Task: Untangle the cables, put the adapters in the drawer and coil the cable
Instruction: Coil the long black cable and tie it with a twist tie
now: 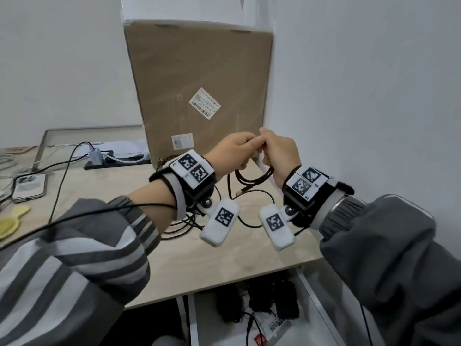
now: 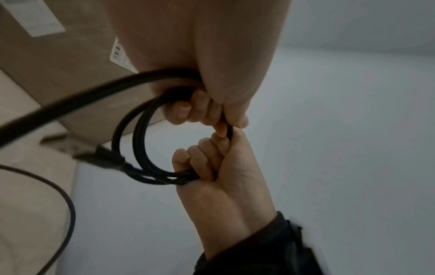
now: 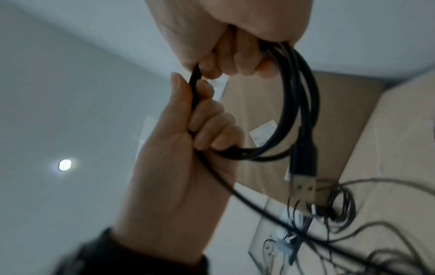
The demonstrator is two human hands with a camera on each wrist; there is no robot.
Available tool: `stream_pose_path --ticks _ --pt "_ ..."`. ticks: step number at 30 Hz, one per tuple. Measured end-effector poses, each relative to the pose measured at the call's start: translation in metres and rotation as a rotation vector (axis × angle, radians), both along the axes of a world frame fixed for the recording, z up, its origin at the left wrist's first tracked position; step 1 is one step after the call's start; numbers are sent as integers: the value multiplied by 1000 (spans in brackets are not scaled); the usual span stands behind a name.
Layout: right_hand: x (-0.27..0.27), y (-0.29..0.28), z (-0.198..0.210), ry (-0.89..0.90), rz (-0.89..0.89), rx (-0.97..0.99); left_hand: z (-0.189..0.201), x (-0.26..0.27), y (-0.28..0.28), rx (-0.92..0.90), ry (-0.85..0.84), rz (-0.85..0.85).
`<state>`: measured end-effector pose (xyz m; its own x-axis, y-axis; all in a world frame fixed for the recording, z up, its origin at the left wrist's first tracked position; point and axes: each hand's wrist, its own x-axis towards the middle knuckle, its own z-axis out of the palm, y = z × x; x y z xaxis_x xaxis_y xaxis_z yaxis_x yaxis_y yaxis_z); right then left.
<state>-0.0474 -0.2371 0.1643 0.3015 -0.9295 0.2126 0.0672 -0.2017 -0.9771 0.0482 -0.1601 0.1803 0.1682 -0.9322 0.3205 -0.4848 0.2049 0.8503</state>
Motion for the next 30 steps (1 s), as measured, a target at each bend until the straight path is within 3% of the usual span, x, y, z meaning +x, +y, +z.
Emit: stream_pose_path --ticks 4,7,9,12,14,20,23,27,30 --pt "-1 -1 0 -306 -74 216 -19 6 1 -35 283 -86" --pt "0 -3 -6 -360 -2 285 -19 4 2 -20 384 -21" --pt "-2 -3 -8 -286 130 284 -13 5 3 -19 306 72" --pt "-10 -5 1 59 218 86 -7 10 4 52 -45 103" --pt "-13 -1 5 196 226 1 -5 11 3 114 -149 80" --pt "-7 1 1 -173 23 198 -7 15 7 37 138 -14" --pt "-5 0 0 -251 -6 242 -11 25 12 103 296 -121" --pt "-5 0 1 -278 -21 234 -11 33 15 187 234 -91" --pt "-10 -4 6 -338 -57 240 -14 35 18 422 281 -75"
